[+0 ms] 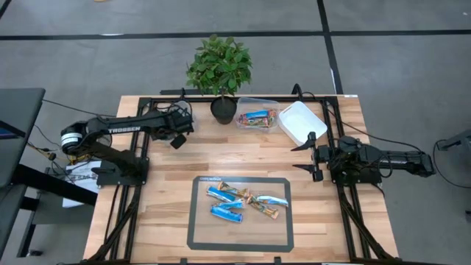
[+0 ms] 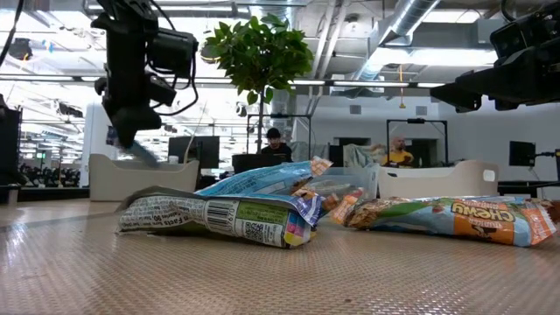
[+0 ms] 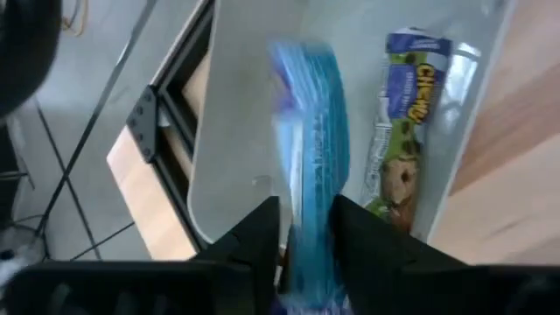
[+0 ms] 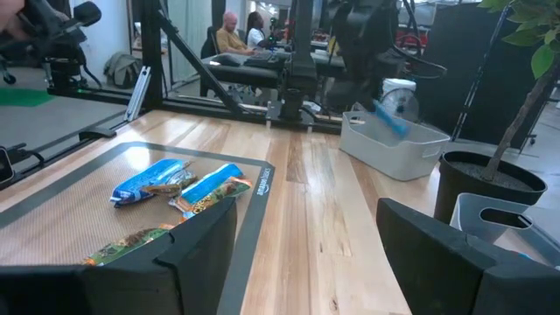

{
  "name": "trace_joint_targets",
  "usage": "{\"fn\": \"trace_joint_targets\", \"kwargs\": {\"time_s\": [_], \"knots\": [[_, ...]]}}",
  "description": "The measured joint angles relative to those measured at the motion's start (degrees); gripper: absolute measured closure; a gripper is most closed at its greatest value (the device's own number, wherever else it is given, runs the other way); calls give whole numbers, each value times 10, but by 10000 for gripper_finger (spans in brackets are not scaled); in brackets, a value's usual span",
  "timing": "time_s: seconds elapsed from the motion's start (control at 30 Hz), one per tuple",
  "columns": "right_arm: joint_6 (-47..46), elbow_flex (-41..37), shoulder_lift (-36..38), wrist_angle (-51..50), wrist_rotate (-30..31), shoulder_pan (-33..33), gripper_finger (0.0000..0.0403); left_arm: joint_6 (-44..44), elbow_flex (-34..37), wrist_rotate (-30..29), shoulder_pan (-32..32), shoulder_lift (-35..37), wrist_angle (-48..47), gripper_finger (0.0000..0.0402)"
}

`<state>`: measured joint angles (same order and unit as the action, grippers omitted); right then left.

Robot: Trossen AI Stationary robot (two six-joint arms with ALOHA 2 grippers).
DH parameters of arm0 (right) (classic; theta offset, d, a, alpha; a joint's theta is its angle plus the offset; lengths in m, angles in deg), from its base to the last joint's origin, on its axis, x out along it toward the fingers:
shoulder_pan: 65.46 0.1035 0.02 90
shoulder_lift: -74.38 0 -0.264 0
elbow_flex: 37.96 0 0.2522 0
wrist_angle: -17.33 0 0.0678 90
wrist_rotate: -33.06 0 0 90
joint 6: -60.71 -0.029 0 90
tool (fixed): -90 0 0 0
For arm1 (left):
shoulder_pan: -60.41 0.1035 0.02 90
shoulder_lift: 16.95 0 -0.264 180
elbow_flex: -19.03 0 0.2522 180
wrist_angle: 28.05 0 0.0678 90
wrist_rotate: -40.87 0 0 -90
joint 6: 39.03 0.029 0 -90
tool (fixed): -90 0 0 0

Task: Pick and place Granola Bars by type
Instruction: Put the blue granola bar into the gray bin

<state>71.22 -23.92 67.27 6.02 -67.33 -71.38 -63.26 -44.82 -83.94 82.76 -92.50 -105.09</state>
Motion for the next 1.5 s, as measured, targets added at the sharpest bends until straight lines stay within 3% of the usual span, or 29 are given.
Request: {"fn": "trace_joint_targets", "kwargs": {"time_s": [0.23, 0.37, 0.63, 0.93, 1.07, 1.23, 1.5], "knots": [[0, 0, 0, 0, 0, 0, 132, 10, 0, 0, -4, 0, 5, 200], [0, 0, 0, 0, 0, 0, 132, 11, 0, 0, -27, 6, 23, 174], [0, 0, 0, 0, 0, 0, 132, 12, 1, 17, -152, 57, 102, 173], [0, 0, 0, 0, 0, 0, 132, 26, 0, 138, -338, 72, 211, 174], [0, 0, 0, 0, 0, 0, 132, 37, 1, 176, -417, 49, 269, 174], [0, 0, 0, 0, 0, 0, 132, 55, 1, 182, -495, -3, 355, 174], [0, 0, 0, 0, 0, 0, 132, 109, 0, 217, -529, -119, 495, 174]]}}
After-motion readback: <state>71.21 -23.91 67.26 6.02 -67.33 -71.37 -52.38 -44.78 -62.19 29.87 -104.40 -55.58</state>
